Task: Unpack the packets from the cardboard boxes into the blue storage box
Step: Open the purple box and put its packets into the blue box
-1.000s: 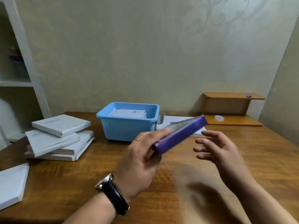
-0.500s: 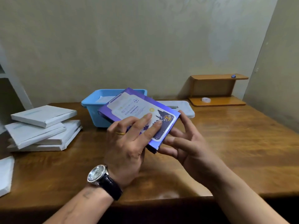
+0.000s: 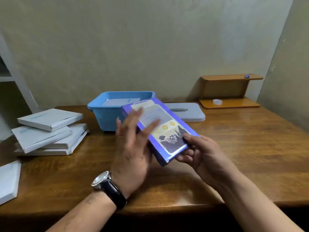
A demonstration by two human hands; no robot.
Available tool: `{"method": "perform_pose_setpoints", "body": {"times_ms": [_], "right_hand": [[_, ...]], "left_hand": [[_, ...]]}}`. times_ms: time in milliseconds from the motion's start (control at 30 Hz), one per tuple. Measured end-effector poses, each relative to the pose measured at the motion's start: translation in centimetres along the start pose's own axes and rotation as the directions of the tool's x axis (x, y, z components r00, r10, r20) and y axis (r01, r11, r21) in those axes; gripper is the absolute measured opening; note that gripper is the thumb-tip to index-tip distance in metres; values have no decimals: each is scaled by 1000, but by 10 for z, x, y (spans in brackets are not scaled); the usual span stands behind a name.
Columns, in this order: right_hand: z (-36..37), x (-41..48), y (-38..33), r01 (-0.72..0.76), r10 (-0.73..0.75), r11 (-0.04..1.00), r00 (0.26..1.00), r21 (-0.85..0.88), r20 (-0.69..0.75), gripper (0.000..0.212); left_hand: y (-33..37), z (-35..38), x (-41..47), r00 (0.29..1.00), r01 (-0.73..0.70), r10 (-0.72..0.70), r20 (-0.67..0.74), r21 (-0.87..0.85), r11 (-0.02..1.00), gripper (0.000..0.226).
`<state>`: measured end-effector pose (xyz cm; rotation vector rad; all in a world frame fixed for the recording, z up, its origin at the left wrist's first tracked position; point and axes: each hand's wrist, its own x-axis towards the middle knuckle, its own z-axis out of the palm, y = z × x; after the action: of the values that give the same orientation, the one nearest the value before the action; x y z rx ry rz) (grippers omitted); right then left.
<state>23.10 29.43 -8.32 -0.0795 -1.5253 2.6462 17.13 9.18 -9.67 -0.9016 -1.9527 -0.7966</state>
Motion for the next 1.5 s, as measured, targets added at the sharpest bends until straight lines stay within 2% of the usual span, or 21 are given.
{"method": "perform_pose_setpoints", "body": {"times_ms": [33, 67, 100, 133, 200, 300, 467, 533, 567, 600, 667, 700, 767, 867, 900, 967, 1033, 1133, 1200, 1333, 1500], "right_hand": [[0, -1, -2, 10, -10, 1000, 1000, 9, -17, 38], [0, -2, -2, 19, -18, 1000, 999, 15, -31, 34], [0, -2, -1, 28, -27, 999, 999, 22, -41, 35], [1, -2, -1, 37, -36, 999, 998, 21, -47, 40], [2, -2, 0, 48, -48, 999, 998, -11, -37, 53], [2, -6, -6, -16, 18, 999, 998, -41, 64, 61], [-10, -13, -16, -29, 36, 998, 991, -59, 126, 62], [-14, -13, -15, 45, -39, 994, 997, -104, 64, 48], [-19, -12, -15, 129, -132, 969, 991, -211, -1, 39], [-25, -11, -17, 230, -269, 890, 962, -394, -46, 37], [-32, -8, -25, 378, -460, 593, 884, -711, 87, 64], [-34, -4, -28, 396, -446, 535, 883, -746, 148, 79], [-34, 6, -34, 367, -379, 667, 916, -649, 128, 92], [-35, 19, -34, 323, -301, 826, 946, -461, 123, 59], [-35, 21, -34, 307, -288, 848, 951, -431, 110, 52], [-37, 20, -35, 253, -258, 891, 965, -377, 40, 45], [-39, 21, -34, 206, -235, 914, 971, -350, -41, 39], [-39, 24, -26, 135, -200, 917, 969, -375, -143, 36], [-34, 24, -21, 89, -144, 942, 978, -324, -148, 32], [-32, 19, -22, 9, 2, 977, 999, -214, 49, 43], [-51, 12, -29, 3, 71, 969, 953, -245, 294, 43]], "left_hand": [[-5, 0, 1, 980, 197, -200, -19, -108, 974, 67], [-9, -2, 4, 907, 410, -419, 26, -275, 870, 65], [-11, -4, 11, 797, 585, -584, 156, -439, 682, 59], [-10, -5, 19, 687, 698, -657, 311, -531, 480, 58], [-3, -4, 31, 563, 799, -612, 555, -554, 233, 53], [14, -6, 41, 510, 833, -604, 613, -527, 169, 31], [24, -14, 46, 454, 859, -630, 630, -498, 122, 35], [28, -16, 45, 356, 888, -578, 735, -458, -35, 32], [29, -18, 45, 287, 898, -507, 813, -412, -153, 30], [28, -20, 46, 222, 899, -413, 883, -349, -264, 30], [24, -24, 45, 142, 886, -168, 975, -201, -419, 36], [21, -24, 43, 147, 890, -42, 988, -151, -431, 38], [18, -23, 38, 225, 920, 208, 952, -137, -368, 43], [11, -14, 26, 241, 934, 339, 909, -122, -337, 50], [11, -11, 23, 219, 923, 313, 924, -92, -373, 49], [14, -7, 21, 148, 917, 121, 982, -91, -388, 50], [13, -5, 20, 124, 940, -151, 981, -165, -298, 59], [1, -2, 17, 197, 941, -388, 900, -285, -184, 78], [-9, 3, 13, 267, 925, -509, 818, -366, -104, 69], [-19, 16, 5, 349, 849, -695, 628, -526, -50, 42], [-29, 13, -1, 425, 815, -679, 599, -579, -2, 37]]}}
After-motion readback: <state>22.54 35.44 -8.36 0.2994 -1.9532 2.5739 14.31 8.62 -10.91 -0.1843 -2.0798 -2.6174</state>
